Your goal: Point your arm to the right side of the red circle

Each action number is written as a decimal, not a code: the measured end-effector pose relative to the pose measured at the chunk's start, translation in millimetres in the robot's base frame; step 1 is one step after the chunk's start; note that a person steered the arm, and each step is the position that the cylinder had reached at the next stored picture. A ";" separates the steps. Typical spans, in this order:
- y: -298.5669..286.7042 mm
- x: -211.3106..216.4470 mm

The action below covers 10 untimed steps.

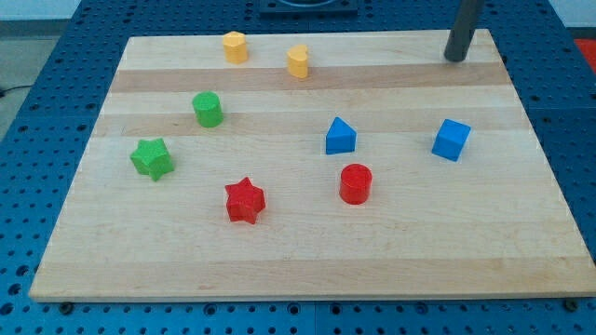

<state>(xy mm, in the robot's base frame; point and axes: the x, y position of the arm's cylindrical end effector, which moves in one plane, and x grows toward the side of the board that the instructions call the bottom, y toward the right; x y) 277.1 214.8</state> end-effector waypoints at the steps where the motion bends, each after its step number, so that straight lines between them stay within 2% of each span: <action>1: -41.6 43.3; 2: -107.1 73.2; 3: -117.0 105.0; 5: -117.2 111.8; 6: -113.9 135.1; 7: -113.7 180.5; 8: -113.4 188.1; 10: -133.9 237.6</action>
